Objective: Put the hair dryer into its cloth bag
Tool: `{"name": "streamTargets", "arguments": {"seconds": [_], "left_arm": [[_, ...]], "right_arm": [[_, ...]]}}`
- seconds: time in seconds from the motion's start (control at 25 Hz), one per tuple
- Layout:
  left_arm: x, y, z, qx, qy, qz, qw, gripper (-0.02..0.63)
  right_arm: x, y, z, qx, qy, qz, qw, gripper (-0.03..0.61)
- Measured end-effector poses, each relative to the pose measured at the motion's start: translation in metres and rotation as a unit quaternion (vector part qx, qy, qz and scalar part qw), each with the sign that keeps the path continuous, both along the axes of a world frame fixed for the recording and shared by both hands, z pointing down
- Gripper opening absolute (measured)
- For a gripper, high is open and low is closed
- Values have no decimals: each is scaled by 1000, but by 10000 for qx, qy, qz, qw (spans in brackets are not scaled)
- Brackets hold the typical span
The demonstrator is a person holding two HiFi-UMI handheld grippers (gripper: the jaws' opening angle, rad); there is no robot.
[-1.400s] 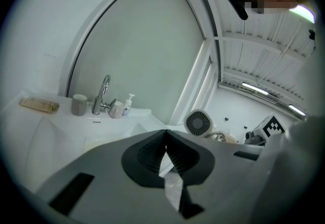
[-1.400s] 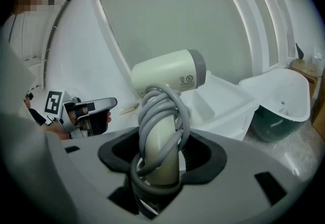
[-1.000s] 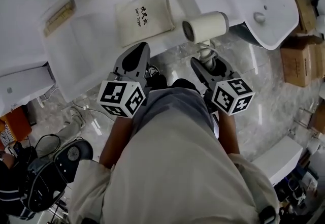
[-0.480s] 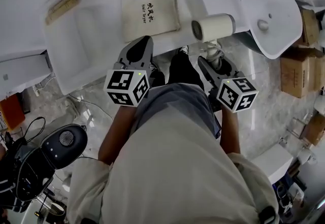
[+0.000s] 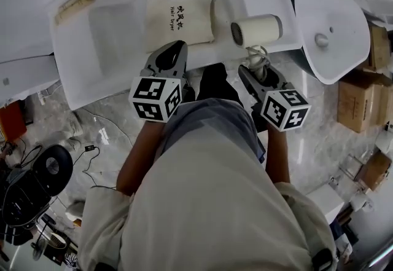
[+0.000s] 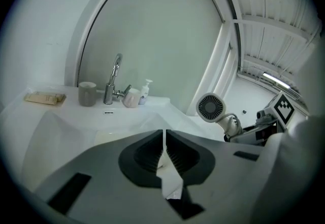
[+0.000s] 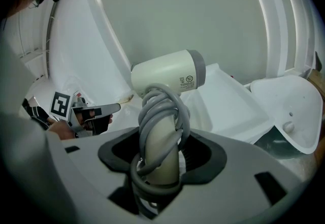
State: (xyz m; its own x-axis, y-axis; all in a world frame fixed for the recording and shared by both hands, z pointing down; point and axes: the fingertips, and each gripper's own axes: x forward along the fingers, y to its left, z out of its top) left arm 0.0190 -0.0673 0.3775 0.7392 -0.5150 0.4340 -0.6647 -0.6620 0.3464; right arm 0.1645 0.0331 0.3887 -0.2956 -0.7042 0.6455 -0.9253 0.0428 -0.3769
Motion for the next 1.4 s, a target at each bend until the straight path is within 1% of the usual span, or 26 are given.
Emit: {"name": "streamTargets", "arguments": {"seconds": [0.2, 0.44, 0.76, 1.0, 1.12, 1.24, 1.4], "left_arm": [[20, -11, 10, -93, -166, -77, 9998, 9], [42, -15, 26, -490, -225, -3, 9985, 12], [67, -28, 57, -695, -570, 56, 9959, 75], [80, -36, 81, -851, -853, 30, 9927, 91], [90, -39, 91, -1012, -851, -14, 9912, 114], [97, -41, 104, -1217, -893, 13, 9885, 153], [102, -48, 121, -1320, -1177, -43, 9842, 163]], "right_arm": [[18, -15, 7, -122, -27, -189, 9997, 245], [34, -26, 19, -354, -99, -381, 9986, 245], [47, -41, 29, -505, -128, -629, 9967, 245], [56, -49, 36, -625, -139, -831, 9945, 245], [64, -52, 38, -681, -129, -916, 9934, 245], [68, -56, 43, -722, -66, -1049, 9918, 245], [73, -63, 49, -784, -64, -1238, 9892, 245]]}}
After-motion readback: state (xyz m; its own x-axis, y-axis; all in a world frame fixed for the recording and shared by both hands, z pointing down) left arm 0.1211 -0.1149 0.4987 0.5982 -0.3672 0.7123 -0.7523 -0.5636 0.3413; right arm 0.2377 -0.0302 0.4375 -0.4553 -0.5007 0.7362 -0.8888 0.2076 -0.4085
